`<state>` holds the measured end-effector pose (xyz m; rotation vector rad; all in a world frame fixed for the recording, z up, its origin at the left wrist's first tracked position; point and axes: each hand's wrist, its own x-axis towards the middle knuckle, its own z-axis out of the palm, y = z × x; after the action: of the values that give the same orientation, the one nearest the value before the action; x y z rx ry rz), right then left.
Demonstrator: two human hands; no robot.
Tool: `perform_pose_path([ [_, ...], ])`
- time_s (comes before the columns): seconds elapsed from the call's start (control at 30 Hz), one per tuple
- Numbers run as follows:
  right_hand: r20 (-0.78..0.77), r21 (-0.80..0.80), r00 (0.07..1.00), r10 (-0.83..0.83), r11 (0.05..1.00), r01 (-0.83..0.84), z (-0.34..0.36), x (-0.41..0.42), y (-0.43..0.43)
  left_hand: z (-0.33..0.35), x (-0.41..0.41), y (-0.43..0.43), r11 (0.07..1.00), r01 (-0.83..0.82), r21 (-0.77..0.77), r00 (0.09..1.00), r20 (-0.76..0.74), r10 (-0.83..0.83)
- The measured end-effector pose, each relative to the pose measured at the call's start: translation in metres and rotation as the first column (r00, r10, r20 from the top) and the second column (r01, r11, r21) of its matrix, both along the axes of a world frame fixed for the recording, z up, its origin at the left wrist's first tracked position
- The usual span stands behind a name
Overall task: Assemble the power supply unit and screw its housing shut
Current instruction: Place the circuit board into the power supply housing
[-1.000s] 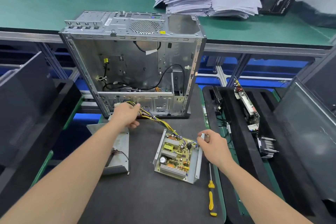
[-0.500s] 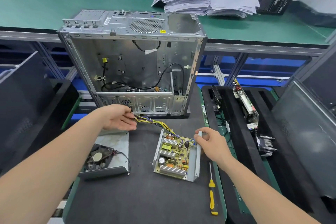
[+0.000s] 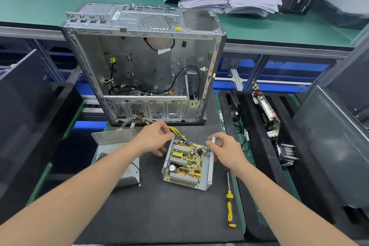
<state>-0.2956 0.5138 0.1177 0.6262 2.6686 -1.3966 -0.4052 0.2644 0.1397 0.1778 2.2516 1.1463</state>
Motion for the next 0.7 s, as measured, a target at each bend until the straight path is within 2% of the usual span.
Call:
perform_pose_path([
  [0.17,0.011,-0.062,1.0,-0.022,0.998,0.022,0.003,0.001,-0.003,-0.009,0.002,0.011,0.994,-0.07,0.086,0.988,-0.128,0.081],
  [0.3,0.019,-0.151,0.999,-0.034,0.988,0.036,0.004,0.004,-0.002,-0.01,-0.005,0.016,0.995,-0.088,0.049,0.971,-0.219,0.097],
  [0.57,0.016,-0.131,0.998,-0.063,0.989,0.064,0.001,0.004,-0.002,-0.016,-0.01,0.023,0.986,-0.16,0.038,0.962,-0.218,0.165],
  [0.7,0.024,-0.097,0.998,-0.054,0.994,0.056,0.003,0.004,-0.003,-0.01,-0.015,0.023,0.994,-0.102,0.037,0.976,-0.192,0.107],
])
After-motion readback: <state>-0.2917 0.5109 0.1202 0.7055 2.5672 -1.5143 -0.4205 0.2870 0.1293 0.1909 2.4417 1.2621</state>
